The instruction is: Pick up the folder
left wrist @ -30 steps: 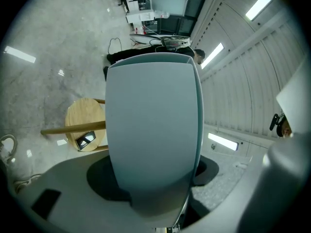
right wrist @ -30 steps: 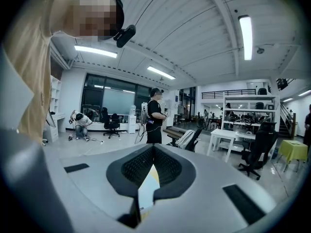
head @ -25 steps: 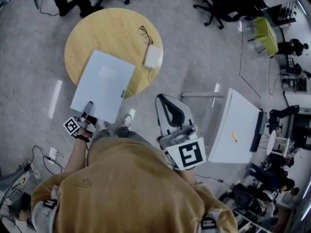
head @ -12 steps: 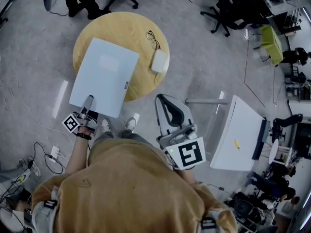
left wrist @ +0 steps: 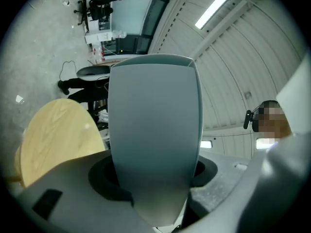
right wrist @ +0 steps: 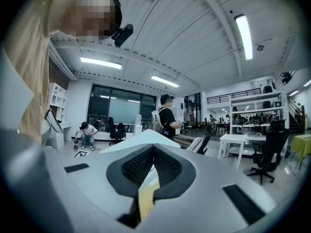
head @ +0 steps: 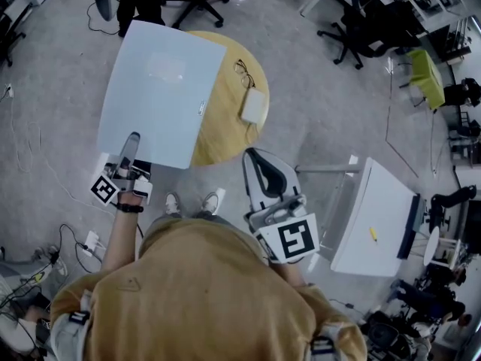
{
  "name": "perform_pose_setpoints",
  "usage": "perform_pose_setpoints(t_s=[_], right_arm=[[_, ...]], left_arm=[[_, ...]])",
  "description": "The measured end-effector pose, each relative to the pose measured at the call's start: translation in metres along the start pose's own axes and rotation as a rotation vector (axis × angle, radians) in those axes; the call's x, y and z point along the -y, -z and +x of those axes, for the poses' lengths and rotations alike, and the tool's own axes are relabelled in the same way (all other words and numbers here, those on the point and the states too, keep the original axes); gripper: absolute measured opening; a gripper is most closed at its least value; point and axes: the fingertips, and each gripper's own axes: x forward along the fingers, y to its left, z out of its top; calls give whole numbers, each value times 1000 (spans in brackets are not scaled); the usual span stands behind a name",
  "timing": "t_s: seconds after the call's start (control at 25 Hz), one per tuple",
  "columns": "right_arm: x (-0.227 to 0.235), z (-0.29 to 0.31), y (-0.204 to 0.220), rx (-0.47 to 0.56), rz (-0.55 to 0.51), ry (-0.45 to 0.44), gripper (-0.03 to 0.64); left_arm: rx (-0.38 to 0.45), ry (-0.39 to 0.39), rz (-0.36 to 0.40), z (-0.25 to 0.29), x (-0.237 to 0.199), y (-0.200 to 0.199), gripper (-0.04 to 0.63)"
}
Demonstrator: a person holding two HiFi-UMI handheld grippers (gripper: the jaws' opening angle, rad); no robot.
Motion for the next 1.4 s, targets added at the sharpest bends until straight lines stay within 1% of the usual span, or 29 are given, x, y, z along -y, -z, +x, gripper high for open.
perform_pose_setpoints(t_s=[0.24, 0.48, 0.64, 0.8, 0.92, 1.12, 1.24, 1.4], right_arm=[[2, -3, -13, 37, -2, -9, 0], [2, 0, -38, 105, -2, 7, 0], [4, -2, -43, 124, -20, 0, 0], [13, -5, -48, 153, -20, 5, 0], [17, -5, -55, 177, -29, 11, 0], [18, -2, -66, 206, -38, 16, 0], [20, 0, -66, 219, -52, 13, 0], [25, -7, -70, 242, -52, 9, 0]], left_arm=[[67, 119, 106, 26, 79, -37, 276], [156, 195, 181, 32, 144, -78, 275], [210, 250, 231, 31, 179, -99, 275], [250, 292, 284, 32, 207, -108, 275], [273, 308, 329, 30, 228, -116, 275], [298, 311, 438, 24, 255, -128, 275], [313, 313, 467, 21, 259, -128, 275], [319, 296, 501, 19, 264, -122, 275]])
